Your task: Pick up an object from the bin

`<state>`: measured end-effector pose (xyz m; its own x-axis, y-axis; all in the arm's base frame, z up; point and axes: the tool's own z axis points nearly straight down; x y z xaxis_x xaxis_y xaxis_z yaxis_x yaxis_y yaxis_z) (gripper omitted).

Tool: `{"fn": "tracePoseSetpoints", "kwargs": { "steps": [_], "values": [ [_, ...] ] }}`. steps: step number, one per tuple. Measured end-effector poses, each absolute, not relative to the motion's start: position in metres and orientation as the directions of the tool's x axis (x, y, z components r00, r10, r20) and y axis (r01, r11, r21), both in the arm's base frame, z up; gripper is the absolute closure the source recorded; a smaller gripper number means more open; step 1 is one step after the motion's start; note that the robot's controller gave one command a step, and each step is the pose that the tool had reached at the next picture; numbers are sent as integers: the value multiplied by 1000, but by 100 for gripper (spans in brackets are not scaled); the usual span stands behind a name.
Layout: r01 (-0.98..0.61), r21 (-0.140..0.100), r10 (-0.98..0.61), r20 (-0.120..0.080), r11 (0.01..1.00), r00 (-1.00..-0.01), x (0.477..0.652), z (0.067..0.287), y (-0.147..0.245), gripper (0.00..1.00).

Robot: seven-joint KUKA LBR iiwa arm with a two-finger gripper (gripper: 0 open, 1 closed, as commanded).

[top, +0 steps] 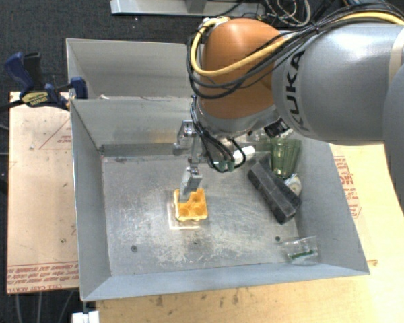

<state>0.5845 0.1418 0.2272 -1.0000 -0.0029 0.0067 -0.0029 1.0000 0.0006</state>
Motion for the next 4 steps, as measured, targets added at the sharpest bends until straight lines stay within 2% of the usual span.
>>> {"fn": "tracePoseSetpoints", "kwargs": {
  "steps": [1,2,3,4],
  "values": [
    [0,1,0,-1,1000,-1000,586,231,141,0],
    [-64,3,-64,-8,998,-998,579,211,135,0],
    [-266,1,-266,-5,964,-964,566,151,118,0],
    [-46,10,-46,-25,999,-999,530,93,97,100]
  ]
}}
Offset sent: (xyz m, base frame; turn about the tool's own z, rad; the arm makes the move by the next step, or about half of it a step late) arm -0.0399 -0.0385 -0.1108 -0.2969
